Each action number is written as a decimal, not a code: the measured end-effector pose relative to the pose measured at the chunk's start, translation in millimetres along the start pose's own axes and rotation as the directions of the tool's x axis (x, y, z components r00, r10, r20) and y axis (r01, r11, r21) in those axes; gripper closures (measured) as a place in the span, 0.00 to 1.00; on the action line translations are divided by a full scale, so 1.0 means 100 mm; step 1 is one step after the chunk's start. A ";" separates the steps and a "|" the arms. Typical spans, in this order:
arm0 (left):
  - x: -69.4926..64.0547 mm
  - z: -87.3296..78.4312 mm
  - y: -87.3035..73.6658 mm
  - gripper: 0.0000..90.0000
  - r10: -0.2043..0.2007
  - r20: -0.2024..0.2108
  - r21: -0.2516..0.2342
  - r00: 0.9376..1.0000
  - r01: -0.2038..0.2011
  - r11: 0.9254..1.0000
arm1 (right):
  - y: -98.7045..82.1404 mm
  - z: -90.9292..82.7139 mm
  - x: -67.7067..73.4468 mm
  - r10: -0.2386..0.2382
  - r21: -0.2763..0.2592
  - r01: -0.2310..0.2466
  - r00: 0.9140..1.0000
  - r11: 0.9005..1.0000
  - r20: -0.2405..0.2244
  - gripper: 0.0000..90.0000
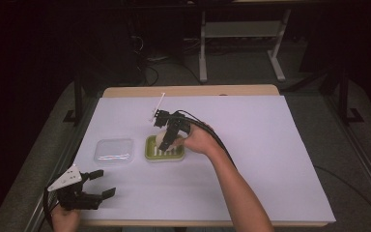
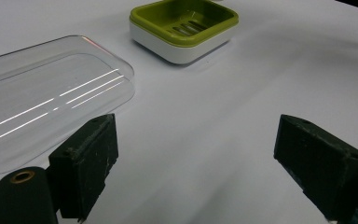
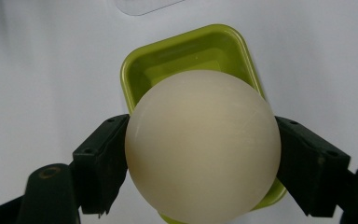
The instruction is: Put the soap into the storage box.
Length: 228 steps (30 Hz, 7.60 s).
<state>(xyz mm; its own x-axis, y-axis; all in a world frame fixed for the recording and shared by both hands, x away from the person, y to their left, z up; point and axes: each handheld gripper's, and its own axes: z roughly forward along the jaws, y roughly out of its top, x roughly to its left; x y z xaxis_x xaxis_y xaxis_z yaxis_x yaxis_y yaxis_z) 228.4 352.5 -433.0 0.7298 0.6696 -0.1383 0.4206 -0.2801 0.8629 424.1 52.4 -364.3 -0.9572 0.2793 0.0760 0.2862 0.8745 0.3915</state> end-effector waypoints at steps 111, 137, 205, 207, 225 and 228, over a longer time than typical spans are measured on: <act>0.00 0.00 0.01 0.14 0.012 0.002 -0.004 1.000 -0.012 1.000 | 0.08 0.37 -0.02 -0.010 0.106 0.006 1.000 0.994 0.030 0.24; -0.02 0.06 0.04 0.14 0.015 0.015 -0.001 1.000 -0.015 1.000 | 0.01 0.09 -0.01 0.022 0.002 -0.023 0.999 1.000 0.033 0.28; -0.04 0.06 0.04 0.14 0.031 0.003 0.013 1.000 -0.031 0.999 | -1.35 -0.61 0.01 0.190 -0.127 -0.177 0.977 0.976 0.099 0.28; -0.04 0.07 0.04 0.14 0.027 0.003 0.012 1.000 -0.027 1.000 | -1.41 -0.61 0.01 0.201 -0.132 -0.188 0.975 0.973 0.094 0.28; -0.05 0.06 0.04 0.14 0.042 0.001 0.014 0.999 -0.042 0.999 | -1.84 -0.65 0.11 0.244 -0.156 -0.226 0.963 0.962 0.111 0.29; -0.06 0.06 0.04 0.14 0.040 0.003 0.014 0.999 -0.040 0.999 | -1.93 -0.66 0.14 0.255 -0.167 -0.235 0.960 0.957 0.112 0.29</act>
<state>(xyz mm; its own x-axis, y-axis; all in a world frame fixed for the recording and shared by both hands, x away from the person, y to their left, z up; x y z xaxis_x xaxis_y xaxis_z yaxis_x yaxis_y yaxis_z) 229.4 343.2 -431.8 0.7478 0.6556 -0.1052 0.3986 -0.3165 0.8608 352.6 -139.0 -378.6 -0.8413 0.5360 0.0701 0.4919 0.7054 0.5104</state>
